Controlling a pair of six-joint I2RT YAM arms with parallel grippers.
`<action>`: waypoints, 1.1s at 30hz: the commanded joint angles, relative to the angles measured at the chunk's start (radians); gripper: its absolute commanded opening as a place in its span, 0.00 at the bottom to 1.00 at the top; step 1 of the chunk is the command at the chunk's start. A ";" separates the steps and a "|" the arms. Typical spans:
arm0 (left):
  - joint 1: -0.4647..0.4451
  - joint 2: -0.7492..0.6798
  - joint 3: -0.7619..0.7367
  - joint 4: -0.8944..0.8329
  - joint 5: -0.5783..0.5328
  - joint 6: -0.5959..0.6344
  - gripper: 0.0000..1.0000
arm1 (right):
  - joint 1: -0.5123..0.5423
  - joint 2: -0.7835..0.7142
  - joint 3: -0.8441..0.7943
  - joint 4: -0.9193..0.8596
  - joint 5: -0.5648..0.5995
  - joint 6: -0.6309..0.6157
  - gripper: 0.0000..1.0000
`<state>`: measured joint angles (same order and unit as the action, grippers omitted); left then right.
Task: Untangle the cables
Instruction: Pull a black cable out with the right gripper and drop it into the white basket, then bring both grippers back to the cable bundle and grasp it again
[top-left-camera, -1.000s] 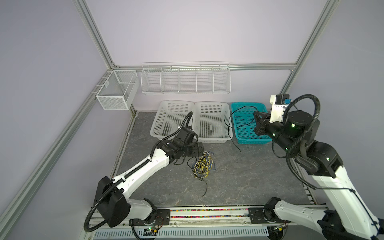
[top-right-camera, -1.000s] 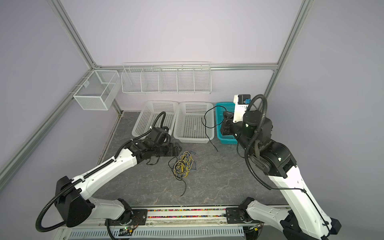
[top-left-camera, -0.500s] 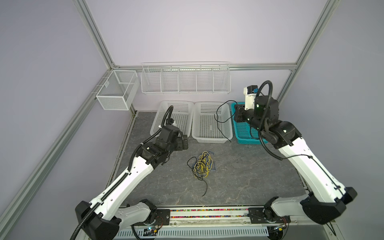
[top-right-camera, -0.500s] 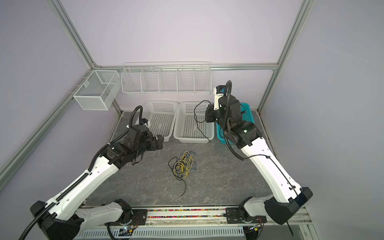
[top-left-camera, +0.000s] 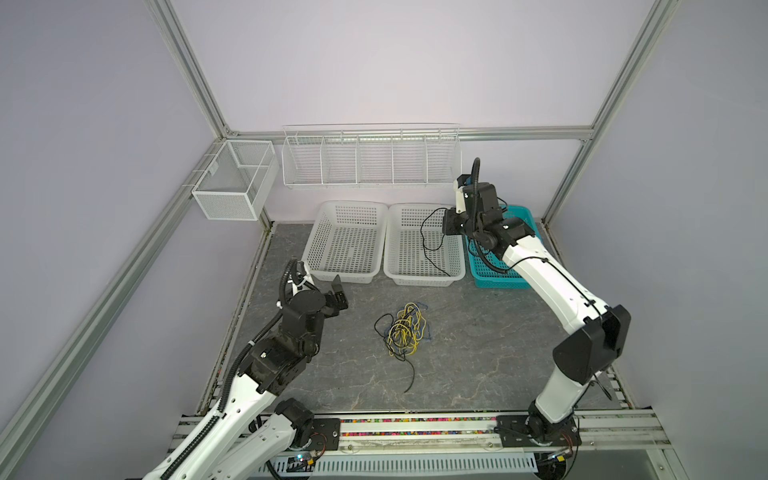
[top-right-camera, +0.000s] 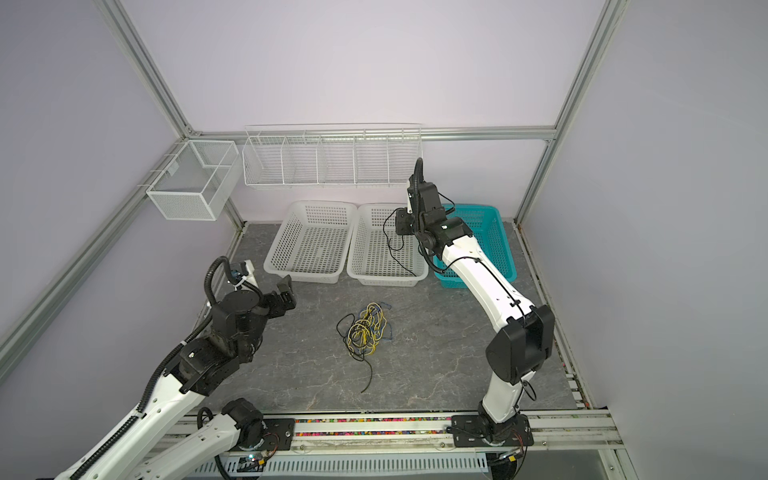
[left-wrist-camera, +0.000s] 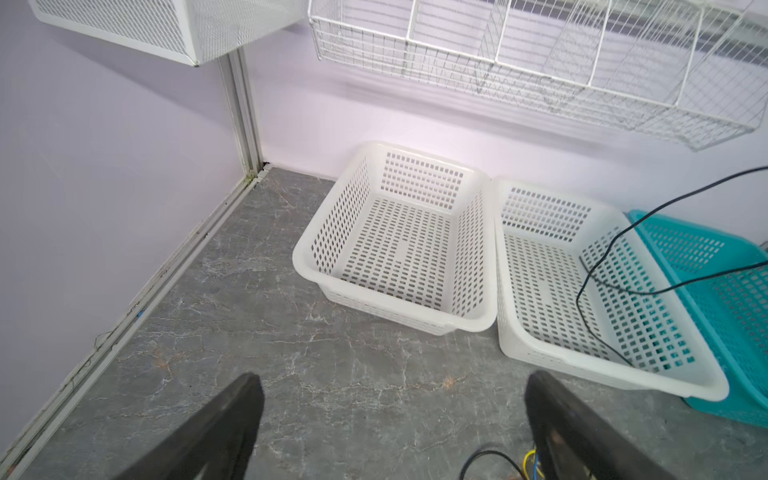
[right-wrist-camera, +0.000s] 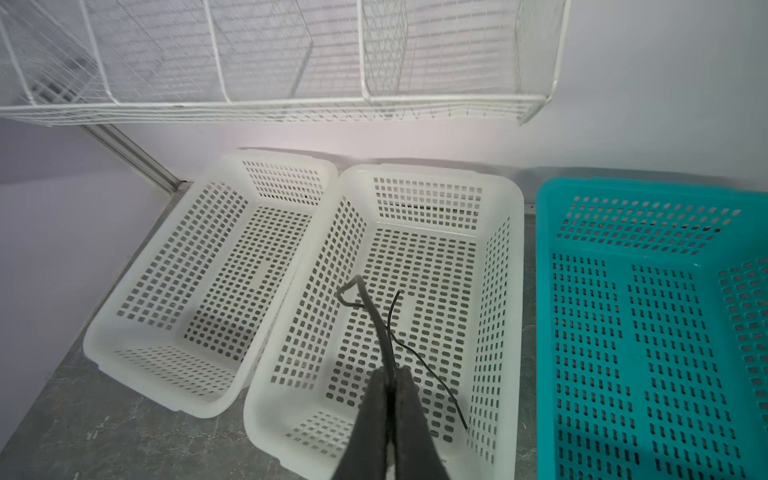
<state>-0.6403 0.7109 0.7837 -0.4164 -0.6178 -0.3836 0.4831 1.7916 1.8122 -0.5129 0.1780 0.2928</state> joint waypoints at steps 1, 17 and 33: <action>0.001 -0.020 -0.012 0.076 -0.042 0.014 0.99 | -0.011 0.052 0.016 0.035 -0.044 0.022 0.06; 0.001 -0.029 0.006 0.045 -0.062 0.010 0.99 | -0.015 0.052 -0.029 -0.011 -0.134 0.114 0.34; 0.000 -0.058 0.125 -0.249 0.075 -0.225 0.99 | 0.101 -0.313 -0.381 0.061 -0.255 0.148 0.97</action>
<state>-0.6403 0.6739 0.8684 -0.5251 -0.6132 -0.4999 0.5274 1.5463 1.5131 -0.4885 -0.0170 0.4374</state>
